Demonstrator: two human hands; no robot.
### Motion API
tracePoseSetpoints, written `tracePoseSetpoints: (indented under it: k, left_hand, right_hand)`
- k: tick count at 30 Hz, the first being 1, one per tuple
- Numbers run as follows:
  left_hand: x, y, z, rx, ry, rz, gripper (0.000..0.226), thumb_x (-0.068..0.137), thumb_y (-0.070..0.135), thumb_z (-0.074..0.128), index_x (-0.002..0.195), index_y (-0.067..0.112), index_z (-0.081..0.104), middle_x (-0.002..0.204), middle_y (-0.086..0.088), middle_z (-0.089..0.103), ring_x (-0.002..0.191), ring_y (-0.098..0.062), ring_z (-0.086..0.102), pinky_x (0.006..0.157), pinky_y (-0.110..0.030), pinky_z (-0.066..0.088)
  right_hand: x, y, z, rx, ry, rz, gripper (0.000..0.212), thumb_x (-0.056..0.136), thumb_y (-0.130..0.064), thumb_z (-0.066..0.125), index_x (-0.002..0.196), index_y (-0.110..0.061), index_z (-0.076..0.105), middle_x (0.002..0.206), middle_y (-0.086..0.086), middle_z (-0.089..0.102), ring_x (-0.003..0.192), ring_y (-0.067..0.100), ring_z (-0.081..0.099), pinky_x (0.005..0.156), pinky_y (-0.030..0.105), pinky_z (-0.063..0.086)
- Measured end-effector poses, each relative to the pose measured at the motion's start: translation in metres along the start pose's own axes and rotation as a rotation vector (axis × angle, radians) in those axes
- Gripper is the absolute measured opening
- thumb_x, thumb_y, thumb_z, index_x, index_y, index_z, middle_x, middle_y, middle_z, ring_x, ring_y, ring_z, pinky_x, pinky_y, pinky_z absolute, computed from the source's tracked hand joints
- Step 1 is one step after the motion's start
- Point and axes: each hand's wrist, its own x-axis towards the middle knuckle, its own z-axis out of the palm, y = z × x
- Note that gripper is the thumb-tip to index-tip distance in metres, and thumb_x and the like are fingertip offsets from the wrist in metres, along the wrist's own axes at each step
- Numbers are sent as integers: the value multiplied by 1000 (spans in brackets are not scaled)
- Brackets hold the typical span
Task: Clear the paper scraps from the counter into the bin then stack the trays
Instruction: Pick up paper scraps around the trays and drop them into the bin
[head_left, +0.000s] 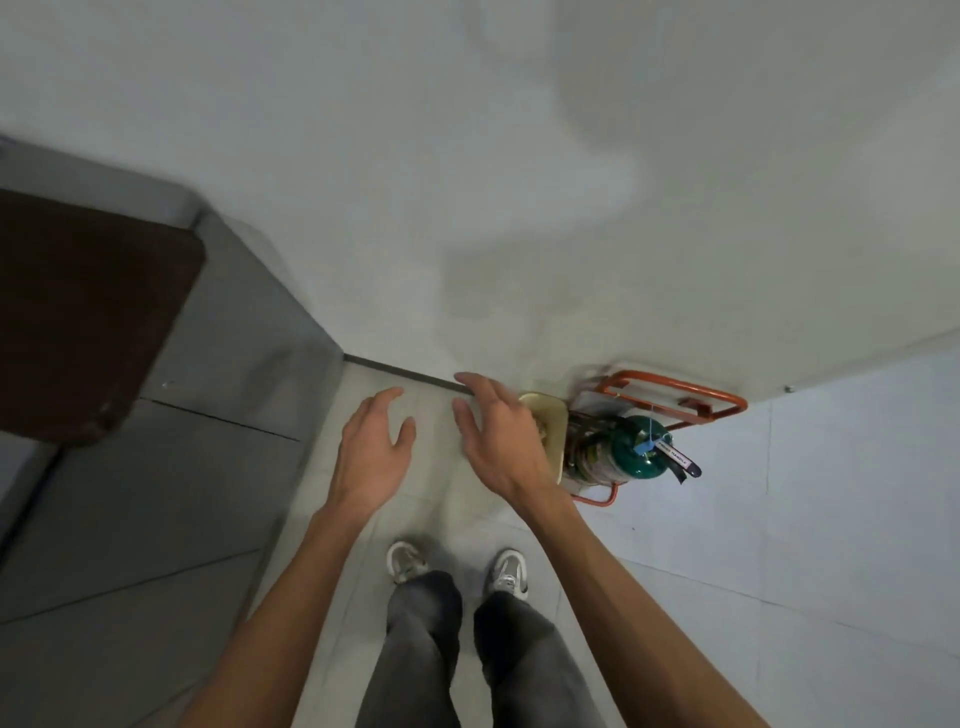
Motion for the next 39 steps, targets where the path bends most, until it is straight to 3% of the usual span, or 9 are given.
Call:
tracePoseSetpoints:
  k: [3, 5, 12, 17, 20, 25, 29, 34, 39]
  left_hand:
    - [-26, 1, -58, -42, 104, -9, 45, 102, 29, 58, 146, 22, 51, 148, 1, 55, 137, -21, 49, 112, -24, 29]
    - [-43, -3, -96, -85, 174, -13, 45, 102, 28, 59, 145, 19, 53, 147, 0, 57, 136, -21, 50, 115, -29, 32]
    - [-89, -53, -212, -166, 381, -67, 39, 101, 25, 61, 140, 18, 58, 141, 1, 62, 131, -18, 56, 111, -32, 39]
    - [-109, -97, -274, -223, 491, -123, 34, 102, 28, 60, 135, 22, 58, 132, 7, 66, 116, -13, 63, 102, -32, 48]
    - [-108, -125, -300, -263, 516, -168, 36, 103, 32, 58, 138, 24, 56, 133, 7, 64, 122, -8, 59, 106, -32, 47]
    - [-88, -163, -338, -270, 573, -259, 34, 103, 30, 59, 135, 21, 59, 129, 5, 66, 120, -13, 63, 102, -33, 50]
    - [-55, -194, -363, -268, 606, -322, 30, 103, 25, 59, 132, 19, 62, 125, 2, 67, 117, -17, 63, 100, -39, 52]
    - [15, -232, -401, -191, 663, -370, 26, 98, 17, 66, 124, 14, 66, 117, -2, 72, 109, -17, 68, 90, -26, 50]
    - [74, -259, -443, -186, 696, -402, 24, 98, 17, 66, 122, 17, 66, 116, 0, 73, 106, -15, 69, 91, -25, 51]
  right_hand:
    - [-13, -57, -10, -15, 23, -78, 37, 109, -36, 52, 144, -24, 57, 141, 3, 65, 127, 21, 61, 107, 33, 49]
    - [-19, -90, -12, -17, 23, -109, 36, 109, -38, 52, 143, -28, 57, 141, 0, 65, 127, 18, 60, 107, 32, 49]
    - [-19, -186, 13, -30, -52, -216, 36, 110, -44, 48, 142, -31, 58, 140, -4, 65, 126, 19, 62, 107, 41, 53]
    - [-9, -249, 48, -65, -85, -247, 35, 110, -41, 50, 141, -28, 60, 141, -5, 65, 128, 16, 60, 108, 29, 46]
    - [2, -277, 77, -111, -132, -267, 37, 110, -46, 47, 142, -33, 57, 146, -9, 61, 131, 14, 58, 110, 30, 46]
    - [32, -318, 120, -72, -257, -298, 32, 108, -46, 48, 140, -42, 55, 144, -12, 61, 128, 9, 58, 110, 39, 53]
    - [75, -349, 147, -102, -315, -375, 32, 108, -40, 53, 139, -37, 58, 140, -13, 61, 114, 6, 60, 100, 26, 52]
    - [167, -388, 197, -125, -399, -466, 32, 109, -37, 52, 141, -35, 57, 143, -12, 58, 122, 6, 59, 107, 31, 50]
    - [255, -444, 259, -196, -477, -586, 36, 109, -35, 51, 145, -33, 54, 149, -8, 55, 130, 10, 56, 113, 33, 48]
